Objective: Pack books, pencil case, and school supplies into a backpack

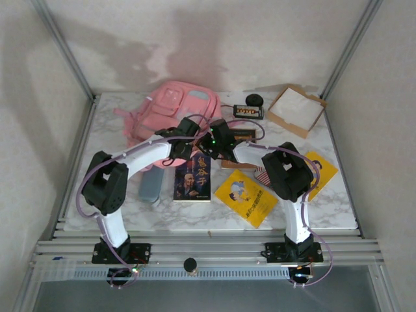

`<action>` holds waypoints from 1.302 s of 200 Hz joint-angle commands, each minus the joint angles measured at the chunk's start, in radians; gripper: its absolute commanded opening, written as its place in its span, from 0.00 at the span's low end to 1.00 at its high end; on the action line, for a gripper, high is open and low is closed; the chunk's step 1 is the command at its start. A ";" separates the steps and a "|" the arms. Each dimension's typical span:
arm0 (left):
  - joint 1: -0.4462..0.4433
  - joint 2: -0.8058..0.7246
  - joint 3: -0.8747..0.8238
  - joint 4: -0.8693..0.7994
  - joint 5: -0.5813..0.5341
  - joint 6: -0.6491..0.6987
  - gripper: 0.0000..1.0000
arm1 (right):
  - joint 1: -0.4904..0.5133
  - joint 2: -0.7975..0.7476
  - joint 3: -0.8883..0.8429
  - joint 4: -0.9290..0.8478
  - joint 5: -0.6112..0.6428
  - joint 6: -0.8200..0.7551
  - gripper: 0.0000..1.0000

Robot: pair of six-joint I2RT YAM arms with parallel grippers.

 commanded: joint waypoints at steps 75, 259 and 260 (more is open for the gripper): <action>0.177 -0.380 -0.047 0.000 -0.141 -0.193 0.00 | -0.082 0.002 0.103 0.022 -0.034 -0.003 0.00; 0.122 -0.673 -0.553 0.468 -0.143 -0.444 0.00 | -0.118 -0.069 0.061 0.166 -0.045 0.185 0.00; 0.121 -0.674 -0.554 0.470 -0.142 -0.444 0.00 | -0.120 -0.068 0.061 0.164 -0.046 0.184 0.00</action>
